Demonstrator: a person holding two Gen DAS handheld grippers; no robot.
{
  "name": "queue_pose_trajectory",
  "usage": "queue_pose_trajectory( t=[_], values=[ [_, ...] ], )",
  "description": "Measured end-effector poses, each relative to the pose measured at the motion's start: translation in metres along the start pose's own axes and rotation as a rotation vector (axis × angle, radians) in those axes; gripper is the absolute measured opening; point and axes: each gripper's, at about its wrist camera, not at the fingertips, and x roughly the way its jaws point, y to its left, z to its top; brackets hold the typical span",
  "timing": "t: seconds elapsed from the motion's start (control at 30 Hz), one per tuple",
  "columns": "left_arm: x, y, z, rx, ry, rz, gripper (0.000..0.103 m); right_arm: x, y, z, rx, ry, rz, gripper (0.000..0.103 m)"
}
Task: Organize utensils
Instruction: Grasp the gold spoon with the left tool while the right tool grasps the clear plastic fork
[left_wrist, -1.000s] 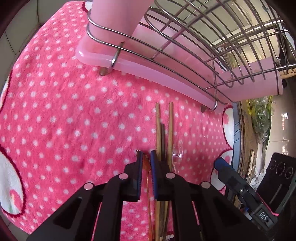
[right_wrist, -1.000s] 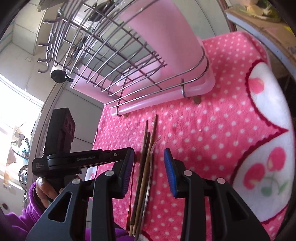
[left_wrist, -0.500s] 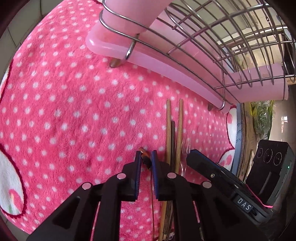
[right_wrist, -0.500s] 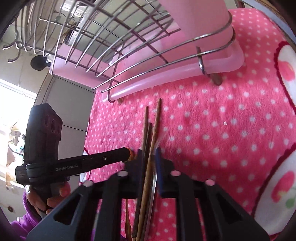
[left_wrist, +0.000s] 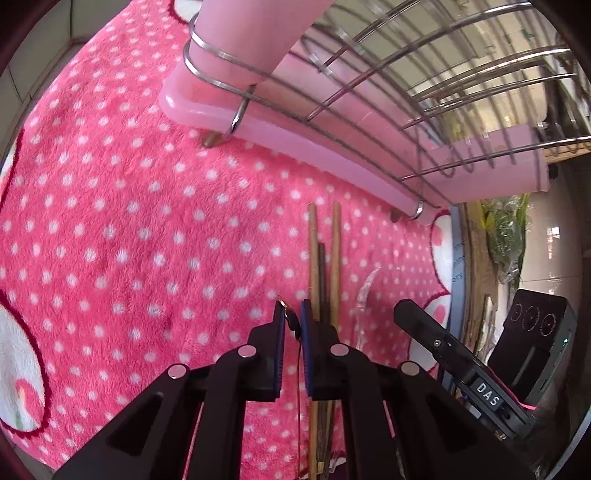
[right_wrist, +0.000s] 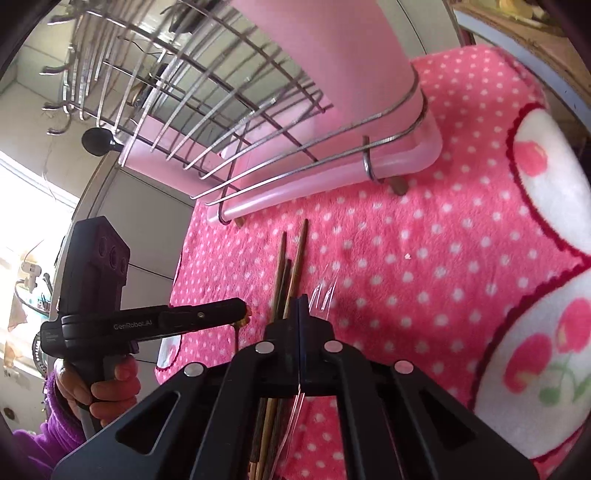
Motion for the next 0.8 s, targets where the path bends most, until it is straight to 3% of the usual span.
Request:
queue_pose_trajectory(
  t=[0.13,0.33,0.37,0.47,0.5,0.8],
  values=[
    [-0.02,-0.007,-0.003,0.028,-0.054,-0.028,0.006,-0.014,0.0,-0.002,-0.021,-0.012,-0.009,0.0],
    [-0.043,-0.01,-0.006,0.065,-0.104,-0.042,0.005,0.002,0.005,-0.001,-0.026,0.072,-0.07,0.001],
    [-0.046,-0.01,-0.007,0.07,-0.11,-0.043,0.005,0.005,0.007,0.0,-0.032,0.076,-0.083,0.004],
    [-0.051,-0.009,-0.005,0.079,-0.118,-0.051,0.005,0.013,0.015,0.007,-0.043,0.086,-0.121,0.034],
    [-0.052,-0.01,-0.005,0.083,-0.121,-0.054,0.005,0.016,0.017,0.009,-0.048,0.089,-0.132,0.037],
    [-0.076,-0.001,-0.005,0.098,-0.153,-0.072,0.005,0.06,0.032,0.012,-0.084,0.154,-0.298,0.036]
  ],
)
